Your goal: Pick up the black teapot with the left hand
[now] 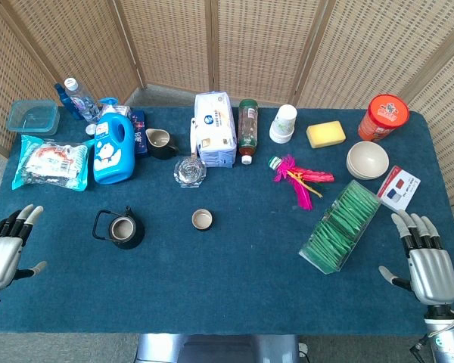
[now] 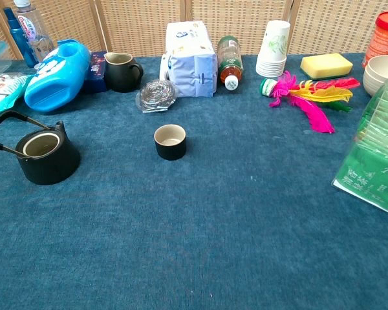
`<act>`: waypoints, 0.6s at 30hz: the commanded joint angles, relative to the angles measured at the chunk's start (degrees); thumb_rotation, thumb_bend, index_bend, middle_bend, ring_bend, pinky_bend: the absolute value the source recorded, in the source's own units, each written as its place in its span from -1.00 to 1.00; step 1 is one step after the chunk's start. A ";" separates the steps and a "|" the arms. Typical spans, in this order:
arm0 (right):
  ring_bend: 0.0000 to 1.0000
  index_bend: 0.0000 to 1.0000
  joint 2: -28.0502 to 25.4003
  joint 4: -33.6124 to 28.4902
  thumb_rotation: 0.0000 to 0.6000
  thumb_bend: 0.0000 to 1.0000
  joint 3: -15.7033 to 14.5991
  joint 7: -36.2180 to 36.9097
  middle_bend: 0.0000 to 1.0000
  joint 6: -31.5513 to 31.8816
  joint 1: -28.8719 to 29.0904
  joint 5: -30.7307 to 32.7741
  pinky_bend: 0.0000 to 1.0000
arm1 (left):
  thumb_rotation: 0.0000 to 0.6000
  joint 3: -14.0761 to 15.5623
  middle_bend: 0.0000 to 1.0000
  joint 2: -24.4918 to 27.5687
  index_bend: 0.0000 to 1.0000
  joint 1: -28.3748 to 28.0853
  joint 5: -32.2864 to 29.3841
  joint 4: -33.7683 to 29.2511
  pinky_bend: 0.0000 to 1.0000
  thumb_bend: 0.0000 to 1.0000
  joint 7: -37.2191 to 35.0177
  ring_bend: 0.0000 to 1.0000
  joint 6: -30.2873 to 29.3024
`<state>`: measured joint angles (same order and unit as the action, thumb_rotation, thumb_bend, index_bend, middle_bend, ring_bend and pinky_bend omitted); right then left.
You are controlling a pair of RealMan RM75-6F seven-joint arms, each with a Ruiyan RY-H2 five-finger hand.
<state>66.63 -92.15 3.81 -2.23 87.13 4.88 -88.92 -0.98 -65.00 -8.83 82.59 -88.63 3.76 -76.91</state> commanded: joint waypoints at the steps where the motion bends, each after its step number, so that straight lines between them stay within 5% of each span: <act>1: -1.00 -1.00 0.00 0.00 1.00 -1.00 -0.03 -0.05 -1.00 -0.02 0.01 -0.04 -1.00 | 1.00 0.04 -1.00 0.48 -1.00 -0.14 -0.75 -0.56 -0.80 -1.00 -0.39 -0.93 0.85; 9: -1.00 -1.00 0.05 -0.03 1.00 -1.00 -0.18 -0.30 -1.00 -0.20 0.05 -0.14 -1.00 | 1.00 0.50 -1.00 2.34 -1.00 -1.44 -2.58 -2.57 -0.76 -1.00 -6.13 -0.87 6.29; 18: -1.00 -1.00 -0.27 -0.36 1.00 -1.00 0.02 0.01 -1.00 -0.05 0.00 0.09 -1.00 | 1.00 0.07 -1.00 5.60 -1.00 -6.53 -3.63 -0.77 -0.55 -1.00 -34.85 -0.78 21.31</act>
<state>66.37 -92.51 3.82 -2.22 87.08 4.87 -88.85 -0.58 -61.06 -12.29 79.47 -90.77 -18.26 -63.44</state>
